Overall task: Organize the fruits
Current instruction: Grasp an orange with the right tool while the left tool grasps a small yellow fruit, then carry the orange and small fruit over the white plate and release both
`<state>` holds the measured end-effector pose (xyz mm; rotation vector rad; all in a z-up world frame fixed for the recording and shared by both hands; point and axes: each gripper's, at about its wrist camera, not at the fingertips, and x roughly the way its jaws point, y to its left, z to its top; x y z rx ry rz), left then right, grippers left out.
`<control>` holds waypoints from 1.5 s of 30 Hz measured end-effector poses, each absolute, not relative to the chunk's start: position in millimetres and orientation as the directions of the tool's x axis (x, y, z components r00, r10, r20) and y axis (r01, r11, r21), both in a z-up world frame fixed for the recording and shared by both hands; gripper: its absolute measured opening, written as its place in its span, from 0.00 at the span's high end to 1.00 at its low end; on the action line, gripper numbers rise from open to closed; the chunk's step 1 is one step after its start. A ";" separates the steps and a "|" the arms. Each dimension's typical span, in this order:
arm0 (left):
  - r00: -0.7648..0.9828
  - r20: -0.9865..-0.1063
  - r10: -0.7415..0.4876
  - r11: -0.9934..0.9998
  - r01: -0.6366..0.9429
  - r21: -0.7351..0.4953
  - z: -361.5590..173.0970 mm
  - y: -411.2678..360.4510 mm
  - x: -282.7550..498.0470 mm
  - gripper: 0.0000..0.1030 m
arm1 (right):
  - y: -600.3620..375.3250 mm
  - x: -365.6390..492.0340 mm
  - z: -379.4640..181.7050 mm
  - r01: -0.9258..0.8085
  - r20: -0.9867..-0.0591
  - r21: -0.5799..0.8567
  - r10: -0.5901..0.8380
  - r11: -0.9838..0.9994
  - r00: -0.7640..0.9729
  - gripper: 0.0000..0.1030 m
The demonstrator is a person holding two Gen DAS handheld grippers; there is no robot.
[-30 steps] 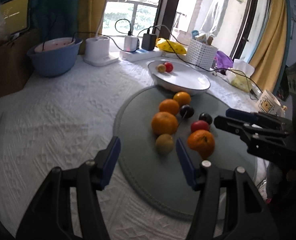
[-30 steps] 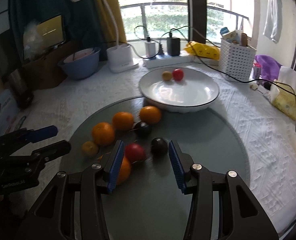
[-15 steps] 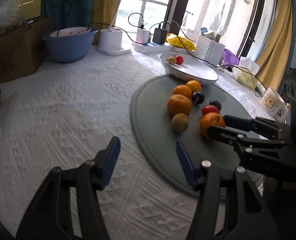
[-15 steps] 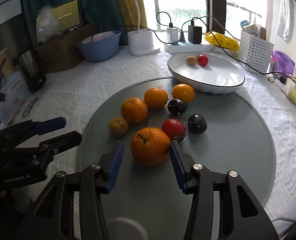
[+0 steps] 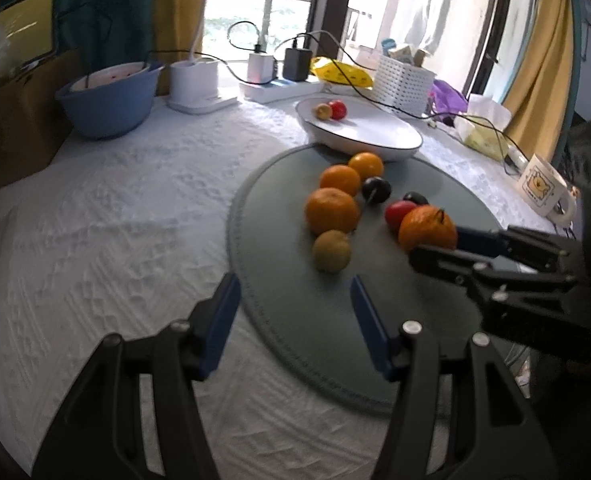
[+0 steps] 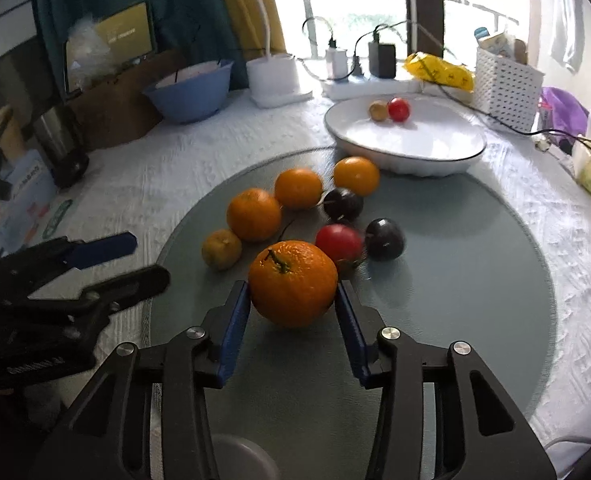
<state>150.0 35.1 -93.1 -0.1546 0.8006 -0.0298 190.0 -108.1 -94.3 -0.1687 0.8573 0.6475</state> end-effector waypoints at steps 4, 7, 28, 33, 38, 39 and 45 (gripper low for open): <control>0.680 -0.727 -0.093 0.990 -0.018 -0.142 -94.8 23.8 161.1 0.43 | -121.8 197.0 -87.0 -0.578 -0.734 0.119 0.463 0.807 0.496 0.55; 0.673 -0.735 -0.085 0.993 -0.004 -0.118 -95.0 14.0 167.9 0.43 | -131.9 202.4 -85.7 -0.565 -0.729 0.128 0.464 0.815 0.503 0.55; 0.593 -0.804 -0.035 0.997 -0.038 -0.072 -102.3 3.8 202.8 0.75 | -165.2 225.3 -80.0 -0.529 -0.695 0.157 0.474 0.834 0.541 0.55; 0.605 -0.795 -0.050 0.995 -0.036 -0.090 -96.2 -0.3 197.5 0.75 | -164.2 225.5 -74.8 -0.535 -0.682 0.144 0.475 0.832 0.556 0.55; 0.638 -0.768 -0.059 0.995 -0.029 -0.100 -80.7 -3.2 195.7 0.75 | -164.5 225.5 -69.2 -0.536 -0.668 0.117 0.466 0.836 0.580 0.55; 0.647 -0.760 -0.063 0.994 -0.023 -0.102 -76.8 -4.1 196.0 0.75 | -165.2 226.1 -68.3 -0.536 -0.667 0.117 0.466 0.836 0.582 0.55; 0.680 -0.728 -0.086 0.994 0.008 -0.110 -59.1 -8.1 202.2 0.75 | -167.7 232.2 -63.5 -0.526 -0.658 0.105 0.456 0.844 0.599 0.55</control>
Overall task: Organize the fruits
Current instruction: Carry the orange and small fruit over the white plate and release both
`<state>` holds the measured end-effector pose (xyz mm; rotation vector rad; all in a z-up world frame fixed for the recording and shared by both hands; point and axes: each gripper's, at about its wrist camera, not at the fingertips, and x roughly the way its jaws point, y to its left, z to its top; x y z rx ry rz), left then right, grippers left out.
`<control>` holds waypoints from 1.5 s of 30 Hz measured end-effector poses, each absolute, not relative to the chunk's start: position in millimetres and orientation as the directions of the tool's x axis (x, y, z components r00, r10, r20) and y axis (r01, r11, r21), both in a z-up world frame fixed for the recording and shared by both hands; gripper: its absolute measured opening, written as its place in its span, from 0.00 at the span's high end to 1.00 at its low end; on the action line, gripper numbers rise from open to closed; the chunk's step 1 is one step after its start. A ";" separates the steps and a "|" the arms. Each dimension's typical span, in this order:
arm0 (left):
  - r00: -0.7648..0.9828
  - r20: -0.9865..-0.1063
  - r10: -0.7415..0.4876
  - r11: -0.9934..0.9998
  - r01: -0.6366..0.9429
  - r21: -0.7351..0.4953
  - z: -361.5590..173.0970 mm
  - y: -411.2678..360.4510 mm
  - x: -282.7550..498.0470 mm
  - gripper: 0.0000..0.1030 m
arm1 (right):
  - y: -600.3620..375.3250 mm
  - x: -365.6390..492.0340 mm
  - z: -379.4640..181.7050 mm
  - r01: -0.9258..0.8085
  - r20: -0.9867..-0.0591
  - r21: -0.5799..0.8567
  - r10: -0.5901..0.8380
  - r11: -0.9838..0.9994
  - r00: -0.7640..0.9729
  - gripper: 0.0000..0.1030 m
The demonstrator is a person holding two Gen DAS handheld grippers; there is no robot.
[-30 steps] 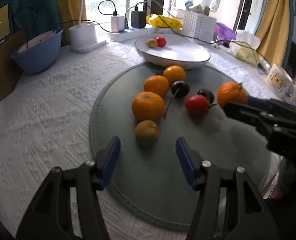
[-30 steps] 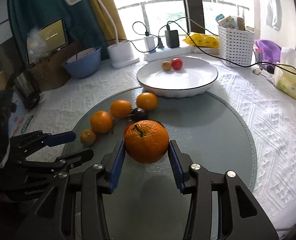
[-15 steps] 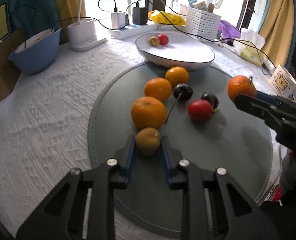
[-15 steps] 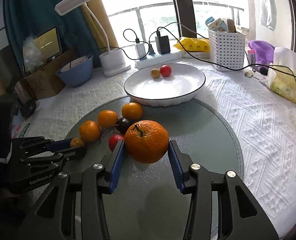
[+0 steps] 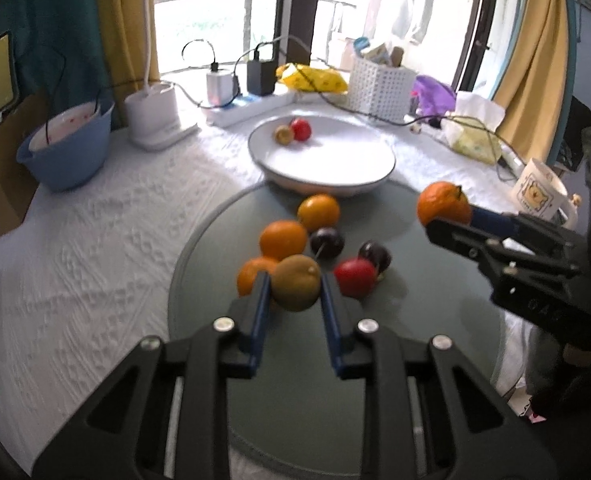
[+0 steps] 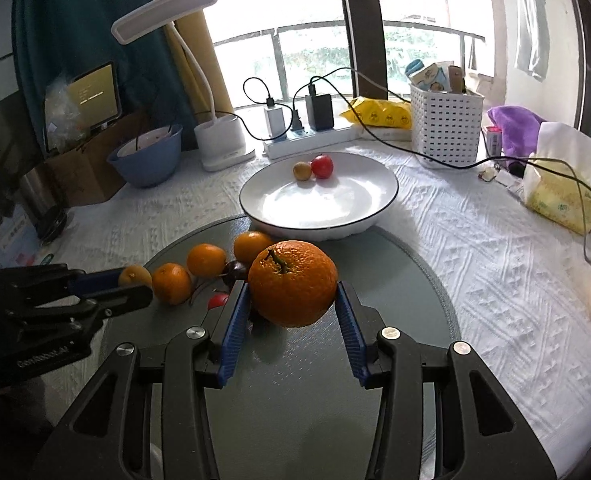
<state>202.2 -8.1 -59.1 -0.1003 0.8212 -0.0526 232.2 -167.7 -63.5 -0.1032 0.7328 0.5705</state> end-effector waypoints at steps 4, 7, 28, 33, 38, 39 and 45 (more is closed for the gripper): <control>0.689 -0.717 -0.107 0.992 0.023 -0.126 -51.0 -9.1 212.1 0.75 | -166.8 236.2 -57.1 -0.520 -0.642 0.035 0.418 0.854 0.642 0.55; 0.699 -0.705 -0.119 0.991 0.038 -0.129 -45.2 -10.6 220.3 0.75 | -169.2 243.3 -52.3 -0.515 -0.632 0.021 0.410 0.857 0.657 0.55; 0.718 -0.678 -0.155 0.988 0.111 -0.108 -37.0 -22.1 297.3 0.75 | -176.3 311.0 -52.7 -0.495 -0.641 -0.002 0.379 0.869 0.668 0.55; 0.717 -0.678 -0.160 0.987 0.118 -0.108 -41.8 -20.9 316.9 0.75 | -171.5 329.6 -60.1 -0.500 -0.659 0.001 0.376 0.866 0.651 0.55; 0.706 -0.688 -0.166 0.986 0.114 -0.121 -51.8 -15.9 338.0 0.75 | -164.1 349.2 -66.5 -0.501 -0.679 0.027 0.384 0.865 0.626 0.55; 0.704 -0.690 -0.167 0.986 0.111 -0.124 -53.3 -14.9 341.2 0.75 | -162.5 352.5 -67.1 -0.503 -0.681 0.028 0.385 0.864 0.623 0.55; 0.697 -0.699 -0.160 0.986 0.086 -0.140 -59.8 -7.4 356.4 0.74 | -154.3 370.6 -72.9 -0.504 -0.694 0.051 0.394 0.862 0.603 0.55</control>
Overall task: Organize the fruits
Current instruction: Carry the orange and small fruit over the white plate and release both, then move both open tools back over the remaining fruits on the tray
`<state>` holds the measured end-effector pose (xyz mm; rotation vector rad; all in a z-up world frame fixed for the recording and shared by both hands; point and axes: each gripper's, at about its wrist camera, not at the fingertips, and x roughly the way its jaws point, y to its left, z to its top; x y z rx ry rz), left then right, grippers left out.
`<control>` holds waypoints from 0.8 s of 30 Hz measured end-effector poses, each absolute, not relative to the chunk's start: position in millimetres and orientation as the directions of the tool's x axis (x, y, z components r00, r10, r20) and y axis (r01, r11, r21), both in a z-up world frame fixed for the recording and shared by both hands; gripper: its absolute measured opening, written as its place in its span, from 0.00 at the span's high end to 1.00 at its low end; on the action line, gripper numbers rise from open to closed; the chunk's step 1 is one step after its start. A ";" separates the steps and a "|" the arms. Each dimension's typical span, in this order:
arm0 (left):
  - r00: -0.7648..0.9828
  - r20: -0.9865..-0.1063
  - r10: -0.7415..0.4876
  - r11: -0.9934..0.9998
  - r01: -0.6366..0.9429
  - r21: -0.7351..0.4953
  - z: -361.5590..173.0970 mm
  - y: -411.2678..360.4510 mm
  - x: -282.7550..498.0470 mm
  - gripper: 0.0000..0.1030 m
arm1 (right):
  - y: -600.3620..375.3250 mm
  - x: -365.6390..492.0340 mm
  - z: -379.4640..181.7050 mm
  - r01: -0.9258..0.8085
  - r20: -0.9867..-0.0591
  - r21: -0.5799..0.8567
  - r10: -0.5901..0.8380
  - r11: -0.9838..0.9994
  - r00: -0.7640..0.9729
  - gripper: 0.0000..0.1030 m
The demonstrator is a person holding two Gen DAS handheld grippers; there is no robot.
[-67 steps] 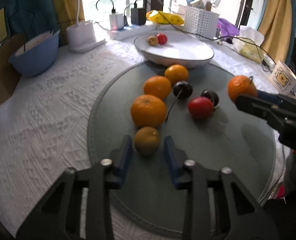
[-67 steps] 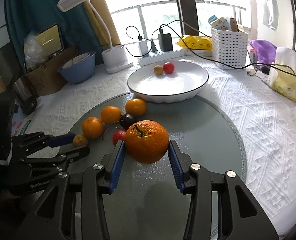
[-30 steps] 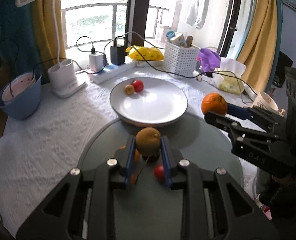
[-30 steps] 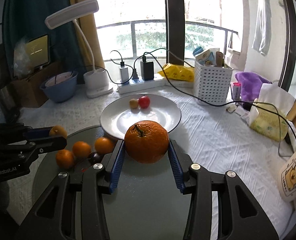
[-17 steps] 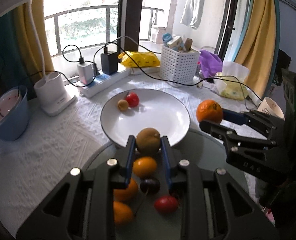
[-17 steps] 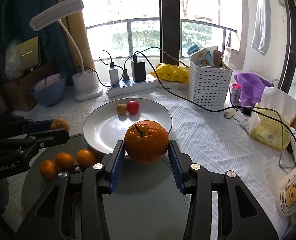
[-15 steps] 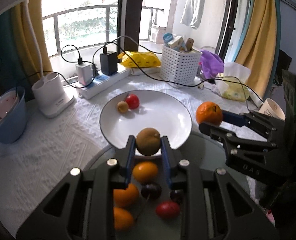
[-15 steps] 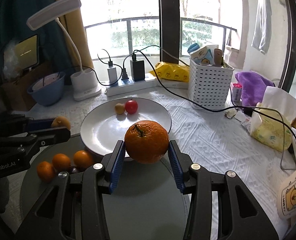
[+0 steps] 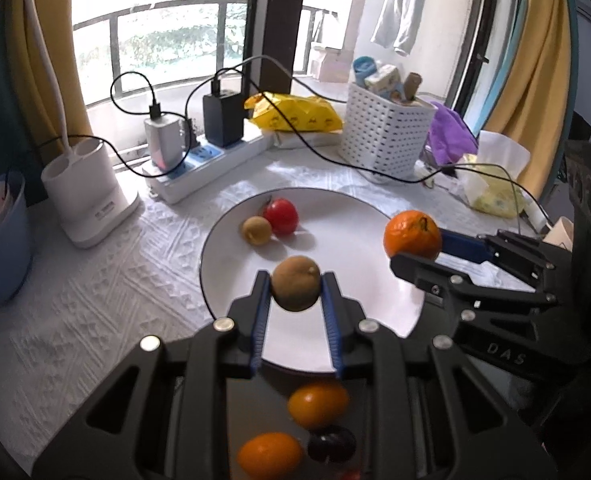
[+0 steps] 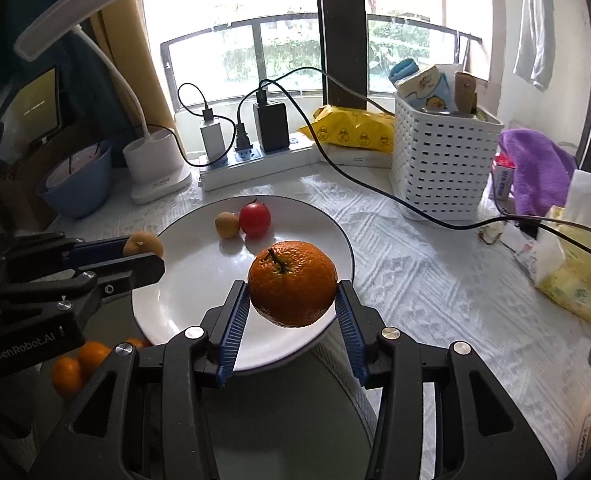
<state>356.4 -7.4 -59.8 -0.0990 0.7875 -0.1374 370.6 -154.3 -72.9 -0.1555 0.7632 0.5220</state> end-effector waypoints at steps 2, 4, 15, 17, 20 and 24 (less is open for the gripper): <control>0.693 -0.703 -0.163 0.986 0.084 -0.146 -62.4 -6.0 359.8 0.74 | -152.8 374.6 -74.6 -0.501 -0.697 0.058 0.395 0.863 0.599 0.55; 0.689 -0.706 -0.165 0.985 0.083 -0.149 -63.7 -5.3 361.8 0.74 | -152.2 377.5 -75.5 -0.496 -0.699 0.061 0.392 0.866 0.599 0.55; 0.715 -0.683 -0.150 0.985 0.048 -0.166 -54.5 6.2 351.3 0.71 | -151.3 375.2 -65.1 -0.470 -0.679 0.074 0.390 0.879 0.622 0.41; 0.723 -0.675 -0.147 0.984 0.040 -0.171 -50.6 9.1 343.1 0.70 | -151.1 370.5 -63.1 -0.464 -0.677 0.074 0.386 0.883 0.626 0.41; 0.732 -0.665 -0.147 0.983 0.034 -0.180 -46.5 13.2 332.2 0.58 | -149.7 360.3 -59.5 -0.463 -0.677 0.073 0.385 0.883 0.627 0.41; 0.746 -0.650 -0.145 0.981 0.025 -0.191 -40.5 19.1 313.9 0.54 | -148.7 346.0 -55.1 -0.464 -0.674 0.073 0.386 0.883 0.630 0.41</control>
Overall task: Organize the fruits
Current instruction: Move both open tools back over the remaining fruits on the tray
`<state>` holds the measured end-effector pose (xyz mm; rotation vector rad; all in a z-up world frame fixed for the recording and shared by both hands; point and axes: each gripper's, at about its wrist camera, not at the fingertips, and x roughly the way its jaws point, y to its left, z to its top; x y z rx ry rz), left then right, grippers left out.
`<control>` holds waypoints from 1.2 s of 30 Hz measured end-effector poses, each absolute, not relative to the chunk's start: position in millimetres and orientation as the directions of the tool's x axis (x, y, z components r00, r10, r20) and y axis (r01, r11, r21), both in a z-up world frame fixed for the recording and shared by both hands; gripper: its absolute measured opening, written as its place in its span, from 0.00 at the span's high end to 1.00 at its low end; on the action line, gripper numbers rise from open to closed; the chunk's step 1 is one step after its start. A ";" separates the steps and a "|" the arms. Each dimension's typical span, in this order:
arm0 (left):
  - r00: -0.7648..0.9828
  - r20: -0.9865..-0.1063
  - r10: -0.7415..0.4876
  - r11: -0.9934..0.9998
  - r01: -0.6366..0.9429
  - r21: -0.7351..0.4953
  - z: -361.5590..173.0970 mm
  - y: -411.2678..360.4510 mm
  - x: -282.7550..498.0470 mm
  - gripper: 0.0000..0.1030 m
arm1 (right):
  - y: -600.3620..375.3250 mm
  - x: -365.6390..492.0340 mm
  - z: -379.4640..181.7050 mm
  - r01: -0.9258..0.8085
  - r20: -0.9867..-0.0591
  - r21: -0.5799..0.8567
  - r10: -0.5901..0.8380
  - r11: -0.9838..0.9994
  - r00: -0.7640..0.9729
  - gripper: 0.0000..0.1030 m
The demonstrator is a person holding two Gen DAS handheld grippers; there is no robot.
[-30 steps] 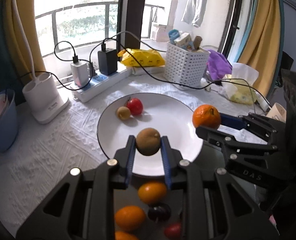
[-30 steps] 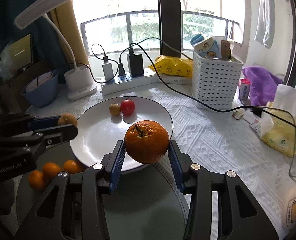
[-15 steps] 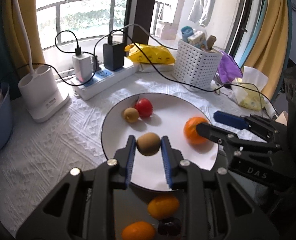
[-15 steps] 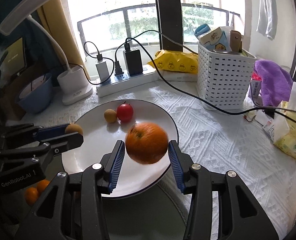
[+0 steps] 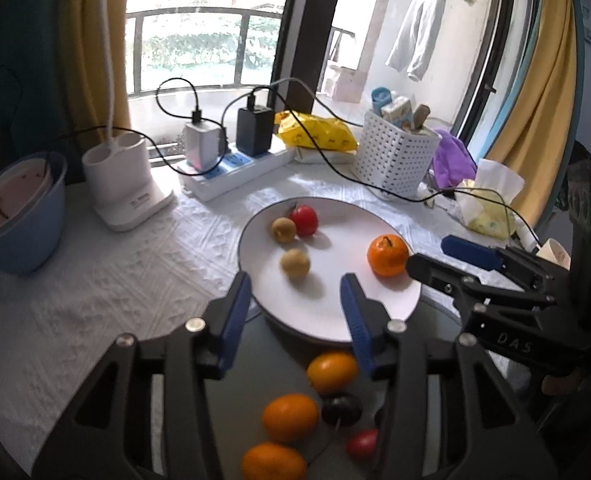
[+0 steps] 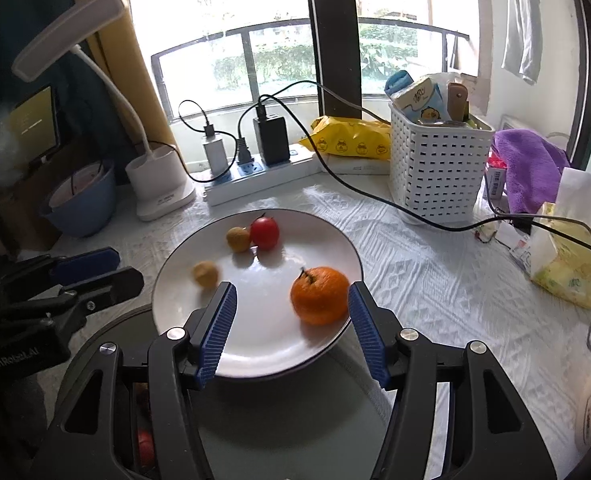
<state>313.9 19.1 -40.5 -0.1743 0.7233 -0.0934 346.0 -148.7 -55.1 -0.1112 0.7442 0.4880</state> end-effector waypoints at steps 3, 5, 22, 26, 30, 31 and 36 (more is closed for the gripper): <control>0.756 -0.639 -0.139 0.981 0.018 -0.192 -36.4 21.4 299.4 0.54 | -148.2 333.7 -53.7 -0.464 -0.673 0.073 0.387 0.883 0.630 0.41; 0.762 -0.632 -0.140 0.981 0.018 -0.195 -34.4 23.1 288.9 0.54 | -146.9 324.7 -52.8 -0.467 -0.674 0.071 0.387 0.882 0.629 0.41; 0.770 -0.629 -0.107 0.985 -0.002 -0.170 -43.6 37.7 214.6 0.53 | -126.0 264.8 -43.5 -0.503 -0.671 0.033 0.392 0.864 0.630 0.41; 0.770 -0.631 -0.095 0.985 -0.017 -0.170 -48.4 41.3 201.9 0.53 | -123.8 254.0 -45.2 -0.509 -0.677 0.026 0.390 0.860 0.624 0.41; 0.764 -0.639 -0.090 0.984 -0.029 -0.174 -54.2 44.5 192.0 0.53 | -124.3 246.0 -48.1 -0.509 -0.683 0.024 0.386 0.861 0.621 0.41; 0.762 -0.641 -0.089 0.985 -0.030 -0.172 -55.8 44.3 189.8 0.53 | -124.3 244.3 -48.7 -0.508 -0.683 0.023 0.385 0.861 0.621 0.41; 0.746 -0.660 -0.091 0.985 -0.030 -0.170 -65.8 41.9 180.6 0.53 | -127.3 236.1 -55.5 -0.504 -0.694 0.027 0.379 0.863 0.612 0.41</control>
